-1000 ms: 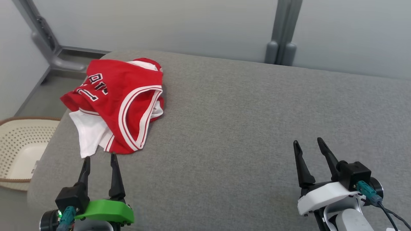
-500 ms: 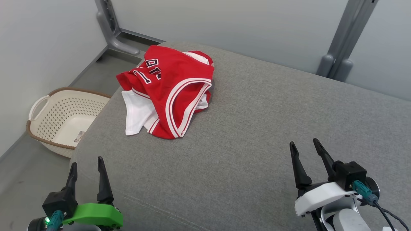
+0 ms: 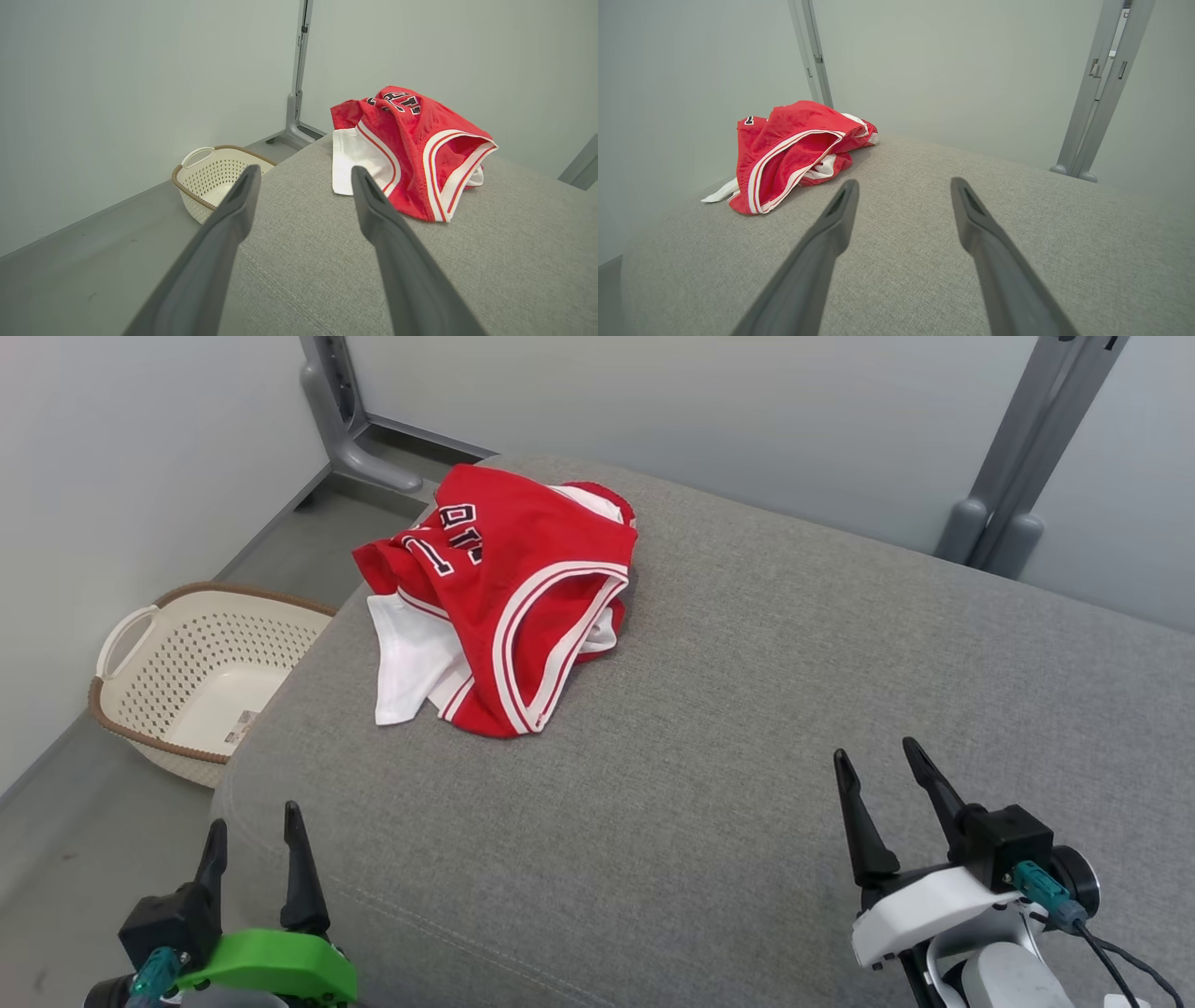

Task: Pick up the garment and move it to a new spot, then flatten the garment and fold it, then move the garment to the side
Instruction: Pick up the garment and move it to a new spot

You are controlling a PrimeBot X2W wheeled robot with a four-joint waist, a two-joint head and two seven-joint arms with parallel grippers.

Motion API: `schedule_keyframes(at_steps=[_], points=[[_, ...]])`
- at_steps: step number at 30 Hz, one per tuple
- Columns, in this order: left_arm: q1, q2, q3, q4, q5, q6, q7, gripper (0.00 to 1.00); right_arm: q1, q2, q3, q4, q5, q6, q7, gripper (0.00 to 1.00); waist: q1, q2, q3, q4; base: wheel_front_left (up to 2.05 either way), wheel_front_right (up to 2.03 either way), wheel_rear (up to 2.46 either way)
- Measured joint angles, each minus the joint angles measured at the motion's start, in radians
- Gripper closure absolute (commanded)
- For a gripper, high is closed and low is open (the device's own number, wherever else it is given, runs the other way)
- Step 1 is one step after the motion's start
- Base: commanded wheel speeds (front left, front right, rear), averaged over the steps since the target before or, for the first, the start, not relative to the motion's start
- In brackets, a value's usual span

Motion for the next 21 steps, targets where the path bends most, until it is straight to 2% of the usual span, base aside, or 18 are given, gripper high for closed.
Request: schedule_keyframes(at_steps=[3,7,11,14,18,21], points=[[-0.031,0.004,-0.016,0.023,-0.006,-0.014,0.043,0.00,-0.002,0.000,-0.002,-0.001,-0.014,0.000,0.001,0.00,0.0000,0.0000,0.010,-0.008,0.00,0.00,0.00],[-0.160,0.008,-0.022,0.086,-0.045,-0.049,0.089,0.00,-0.012,0.000,-0.001,-0.017,-0.036,0.000,0.015,0.00,0.0000,0.0000,0.030,-0.020,0.00,0.00,0.00],[-0.320,0.006,-0.021,0.230,-0.112,-0.100,0.176,0.00,-0.033,0.000,0.007,-0.050,-0.066,0.000,0.044,0.00,0.0000,0.0000,0.063,-0.037,0.00,0.00,0.00],[-0.450,0.002,0.011,0.336,-0.176,-0.120,0.210,0.00,-0.059,0.001,0.016,-0.080,-0.089,0.000,0.066,0.00,0.0000,0.0000,0.094,-0.058,0.00,0.00,0.00],[-0.600,0.002,0.043,0.473,-0.243,-0.142,0.255,0.00,-0.080,0.001,0.018,-0.116,-0.134,0.000,0.095,0.00,0.0000,0.0000,0.141,-0.098,0.00,0.00,0.00],[-0.690,0.018,0.077,0.554,-0.280,-0.142,0.276,0.00,-0.095,0.000,0.017,-0.144,-0.156,0.000,0.110,0.00,0.0000,0.0000,0.176,-0.133,0.00,0.00,0.00]])
